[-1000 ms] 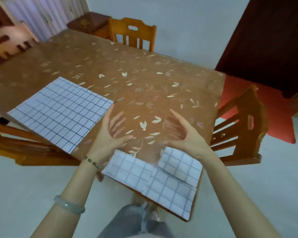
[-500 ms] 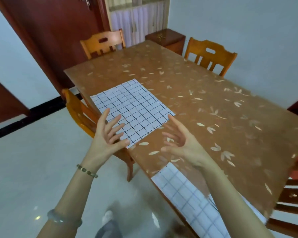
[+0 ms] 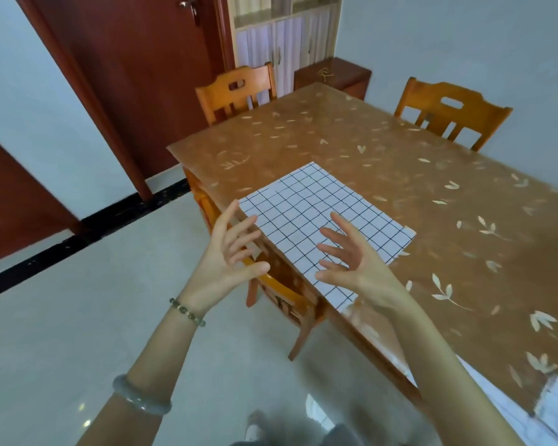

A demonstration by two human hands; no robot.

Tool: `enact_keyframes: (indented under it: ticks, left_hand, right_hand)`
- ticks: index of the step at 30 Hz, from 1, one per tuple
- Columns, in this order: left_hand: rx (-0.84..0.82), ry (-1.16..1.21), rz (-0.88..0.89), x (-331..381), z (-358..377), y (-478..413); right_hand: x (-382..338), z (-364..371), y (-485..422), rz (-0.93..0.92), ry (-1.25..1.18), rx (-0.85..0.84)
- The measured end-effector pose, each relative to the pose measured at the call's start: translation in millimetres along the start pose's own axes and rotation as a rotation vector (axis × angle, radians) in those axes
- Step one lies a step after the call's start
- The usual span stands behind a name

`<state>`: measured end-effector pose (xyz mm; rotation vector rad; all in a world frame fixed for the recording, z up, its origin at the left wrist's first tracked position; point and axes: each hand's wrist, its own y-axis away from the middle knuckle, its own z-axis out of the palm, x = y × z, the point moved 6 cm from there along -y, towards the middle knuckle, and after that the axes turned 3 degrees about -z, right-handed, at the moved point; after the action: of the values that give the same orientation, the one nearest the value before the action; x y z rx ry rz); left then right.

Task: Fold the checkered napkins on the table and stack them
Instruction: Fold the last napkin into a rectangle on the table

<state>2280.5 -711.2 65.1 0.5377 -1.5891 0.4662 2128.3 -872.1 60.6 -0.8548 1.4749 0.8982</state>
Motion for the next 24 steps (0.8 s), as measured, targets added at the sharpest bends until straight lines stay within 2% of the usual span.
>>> enact_keyframes:
  ticks: [8, 13, 24]
  left_hand:
    - [-0.053, -0.058, -0.006, -13, -64, -35]
    - [-0.066, -0.067, -0.018, -24, -92, -71]
    - [-0.212, -0.111, -0.055, -28, -120, -195]
  right_hand:
    - [-5, 39, -51, 0.032, 0.058, 0.017]
    - [-3, 42, -95, 0.026, 0.037, 0.053]
    - [5, 25, -196, 0.044, -0.034, 0.171]
